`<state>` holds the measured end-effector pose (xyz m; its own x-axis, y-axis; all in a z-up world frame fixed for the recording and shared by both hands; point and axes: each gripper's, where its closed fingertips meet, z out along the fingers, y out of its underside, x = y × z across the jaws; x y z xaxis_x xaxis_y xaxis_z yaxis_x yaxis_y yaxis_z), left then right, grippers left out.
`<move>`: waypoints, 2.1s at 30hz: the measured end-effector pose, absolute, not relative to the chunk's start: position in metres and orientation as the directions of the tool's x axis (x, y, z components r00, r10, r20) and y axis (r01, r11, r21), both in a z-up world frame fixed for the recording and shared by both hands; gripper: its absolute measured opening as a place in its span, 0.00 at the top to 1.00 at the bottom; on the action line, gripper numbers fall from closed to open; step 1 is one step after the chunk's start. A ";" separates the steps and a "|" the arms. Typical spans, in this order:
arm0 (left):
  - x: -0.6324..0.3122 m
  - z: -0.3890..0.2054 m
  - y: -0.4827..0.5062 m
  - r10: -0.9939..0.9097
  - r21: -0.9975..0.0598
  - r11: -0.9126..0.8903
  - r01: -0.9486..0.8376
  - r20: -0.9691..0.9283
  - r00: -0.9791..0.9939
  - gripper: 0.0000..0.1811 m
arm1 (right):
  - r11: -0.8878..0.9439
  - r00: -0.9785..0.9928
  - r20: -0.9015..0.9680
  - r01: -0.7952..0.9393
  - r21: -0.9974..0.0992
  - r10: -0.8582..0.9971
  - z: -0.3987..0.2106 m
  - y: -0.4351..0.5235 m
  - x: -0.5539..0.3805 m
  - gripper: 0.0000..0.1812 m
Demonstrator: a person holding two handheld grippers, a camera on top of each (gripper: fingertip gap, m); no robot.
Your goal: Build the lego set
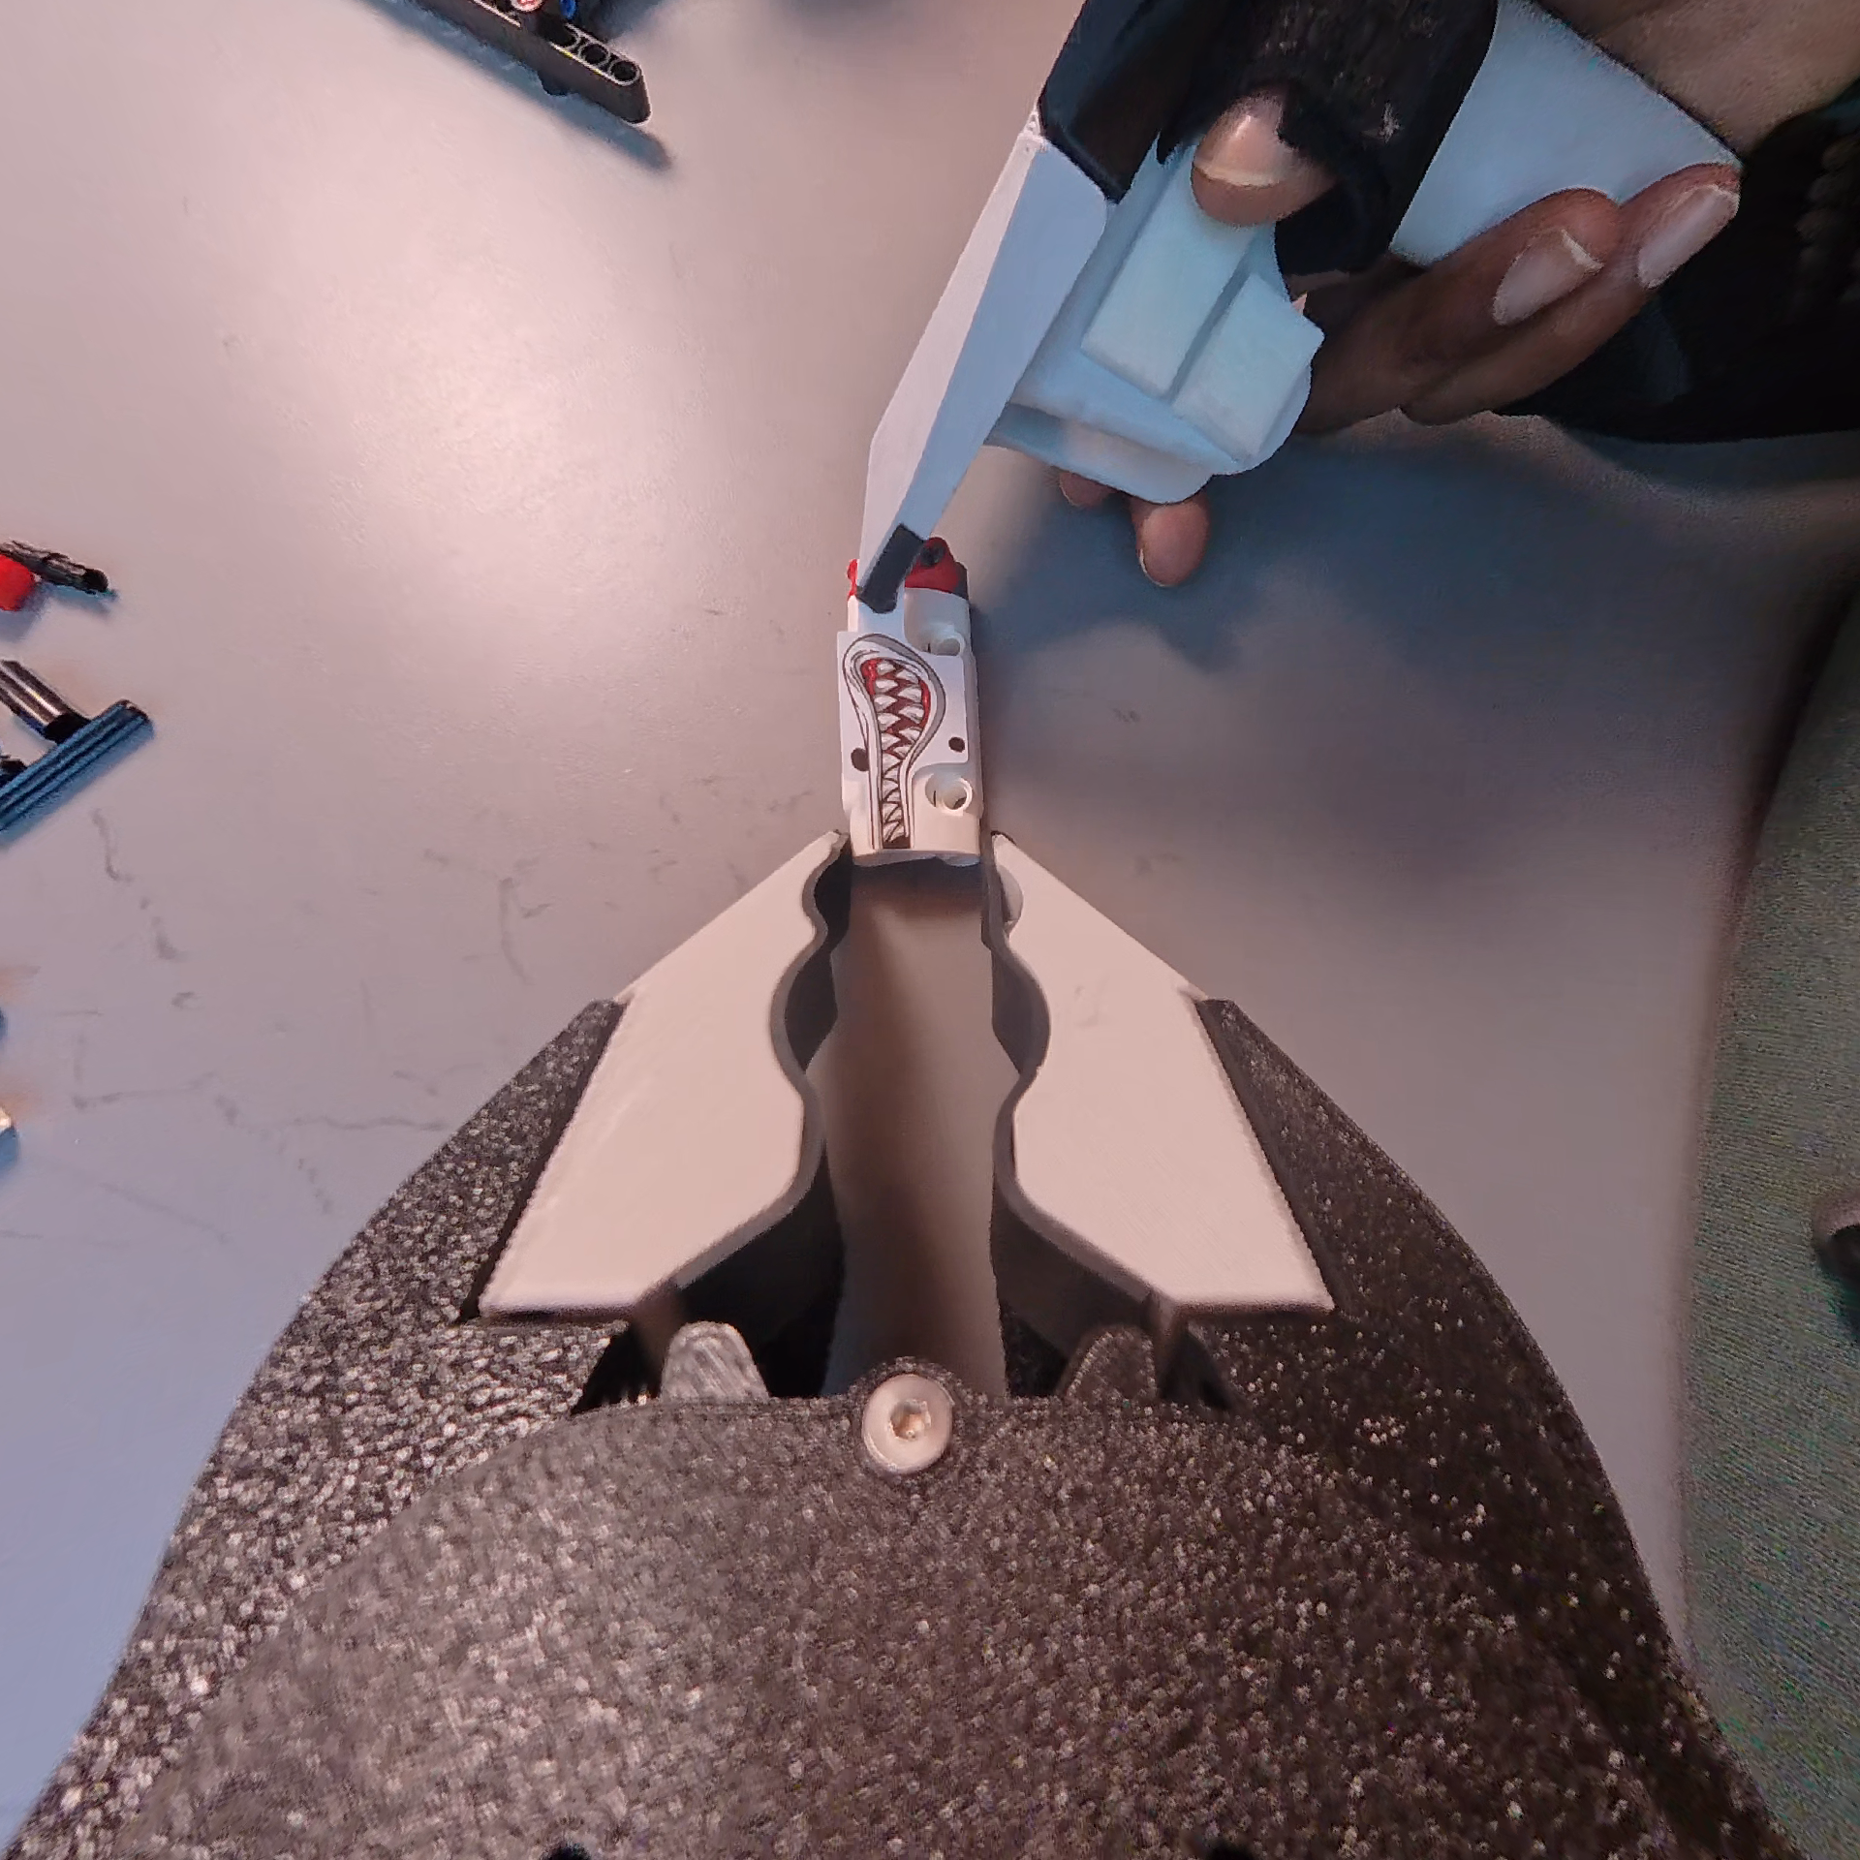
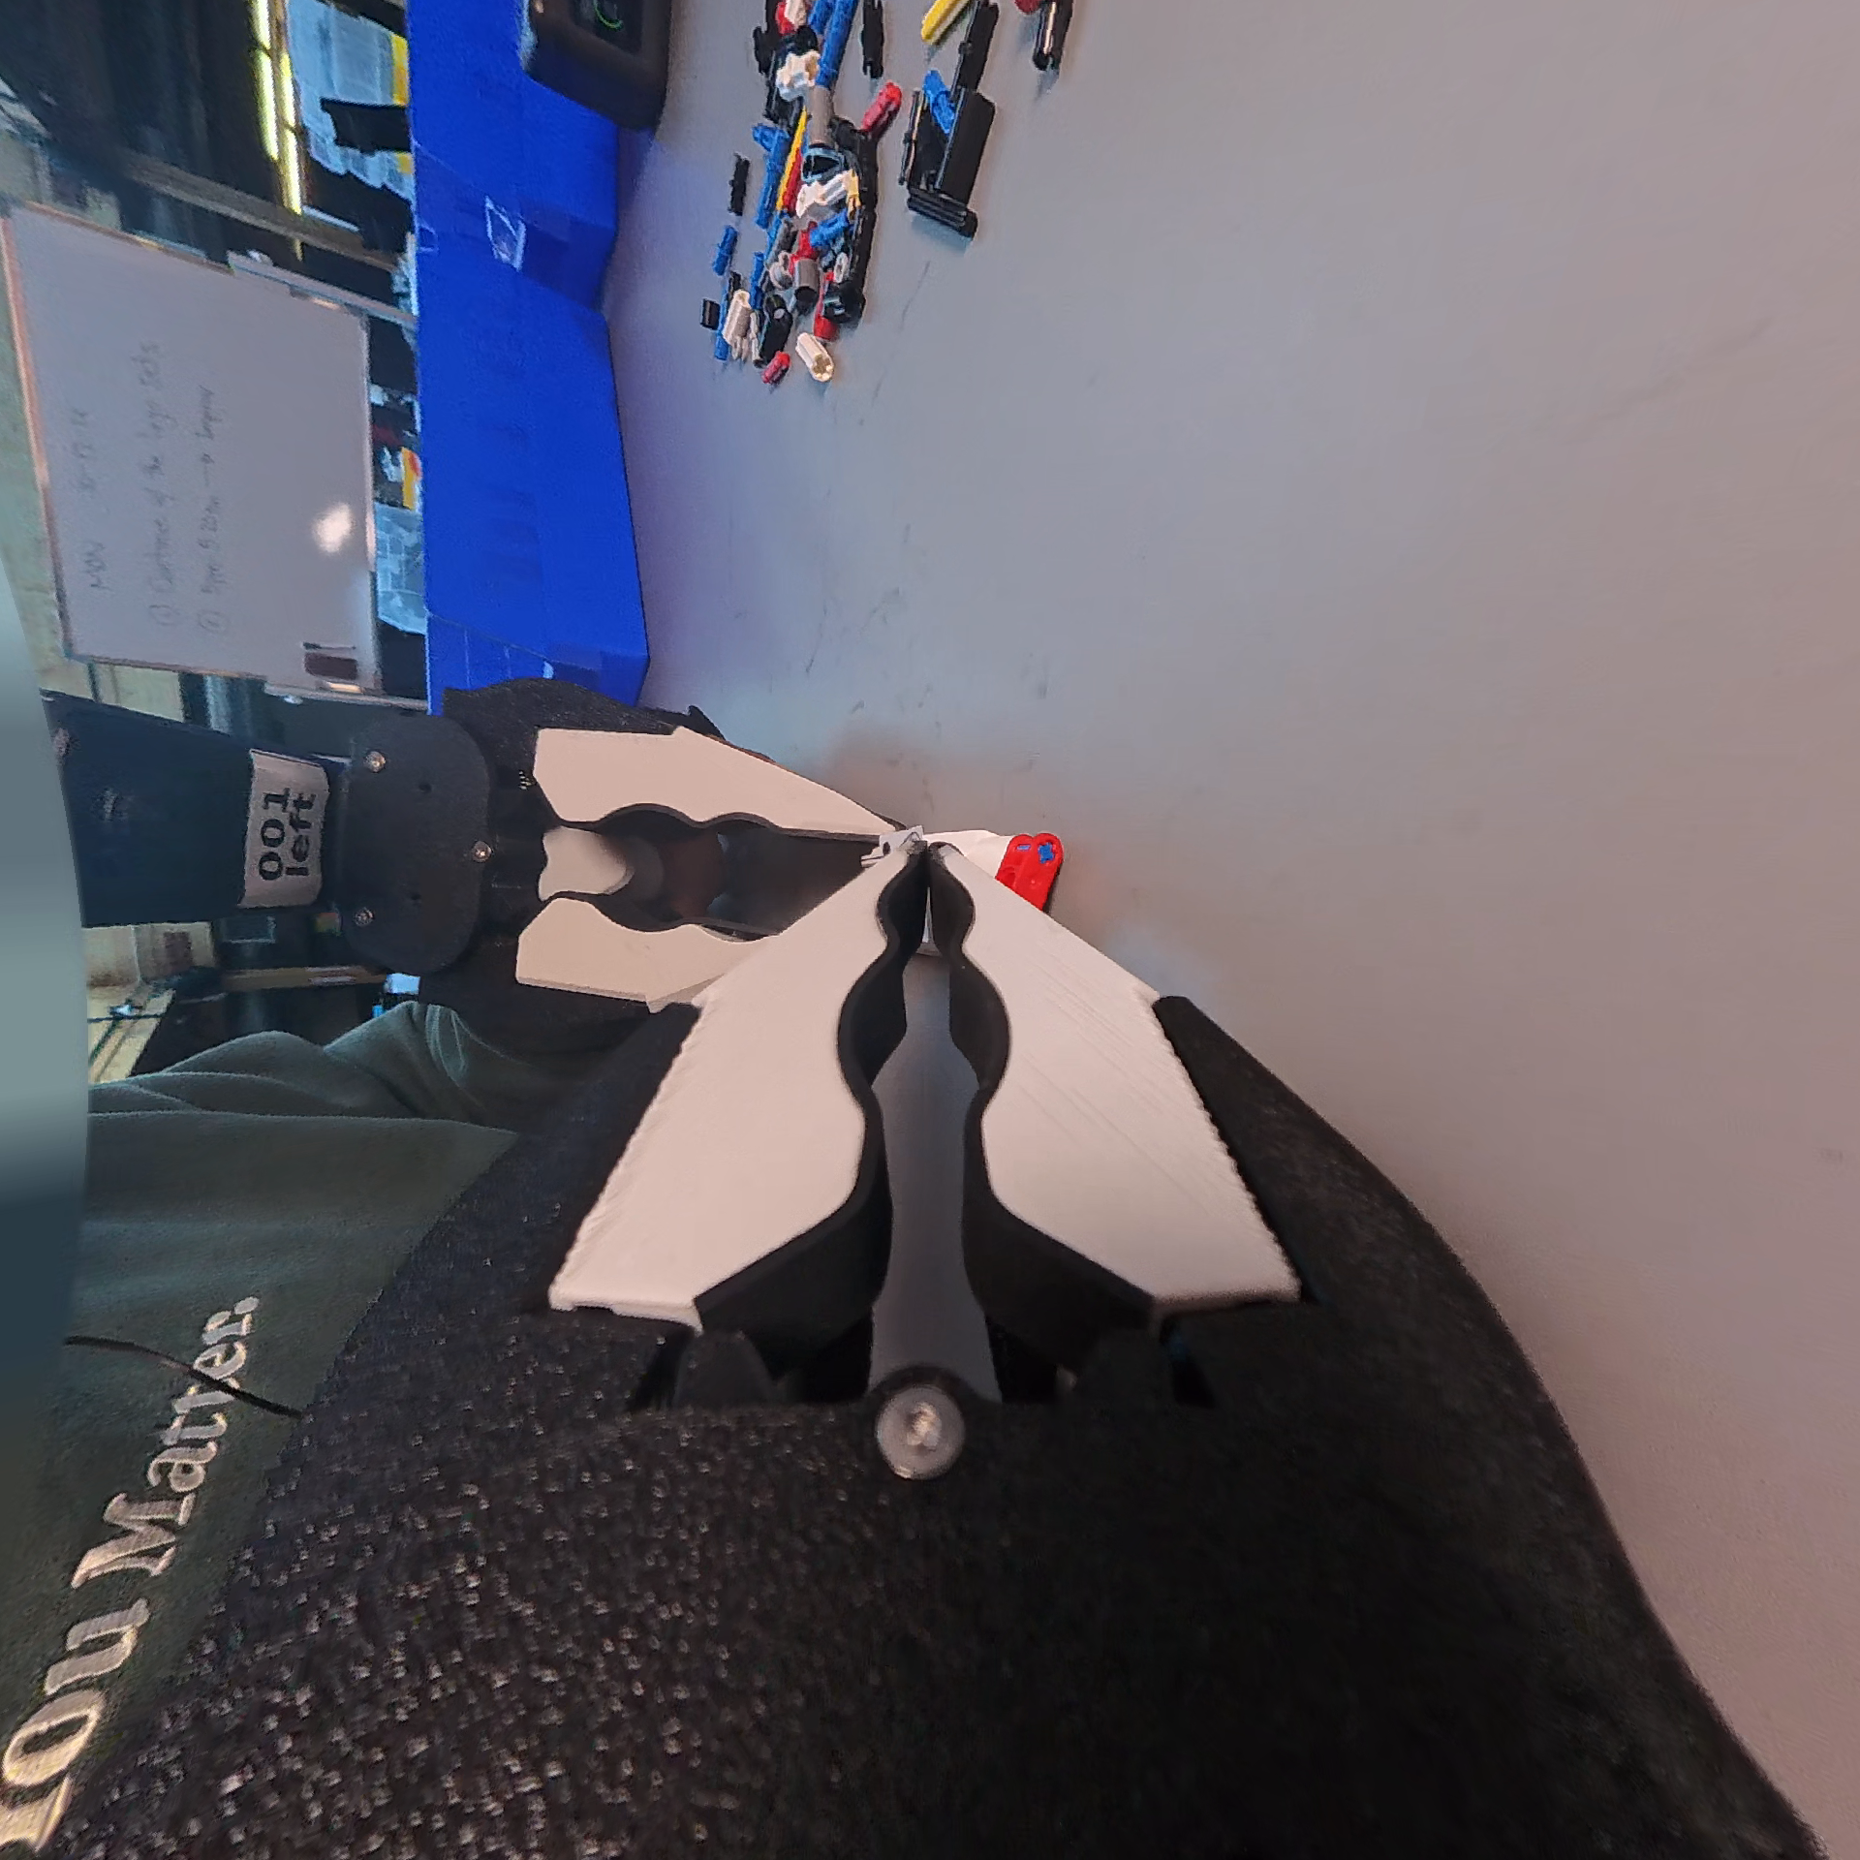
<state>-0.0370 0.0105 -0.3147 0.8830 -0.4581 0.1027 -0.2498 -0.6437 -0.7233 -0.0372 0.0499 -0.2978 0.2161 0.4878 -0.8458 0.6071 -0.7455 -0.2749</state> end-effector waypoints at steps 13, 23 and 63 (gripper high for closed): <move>-0.037 -0.315 0.011 -0.425 -0.723 -0.651 -0.230 0.096 0.900 0.86 | -0.706 0.249 -0.784 0.637 -0.309 0.568 -0.299 0.049 -0.038 1.00; -0.037 -0.313 0.011 -0.425 -0.727 -0.631 -0.272 0.031 0.905 0.86 | -0.678 0.250 -0.748 0.652 -0.340 0.615 -0.301 0.050 -0.035 1.00; -0.032 -0.306 0.007 -0.564 -0.691 -0.387 -0.610 -0.346 0.750 0.87 | -0.171 -0.249 -0.505 0.744 -0.646 0.826 -0.277 0.053 -0.016 0.73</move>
<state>-0.0316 0.0069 -0.3063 0.7503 -0.5635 -0.3458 -0.6097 -0.3875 -0.6914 -0.0161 0.0526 -0.2765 -0.2490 0.8261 -0.5055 0.7441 -0.1709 -0.6458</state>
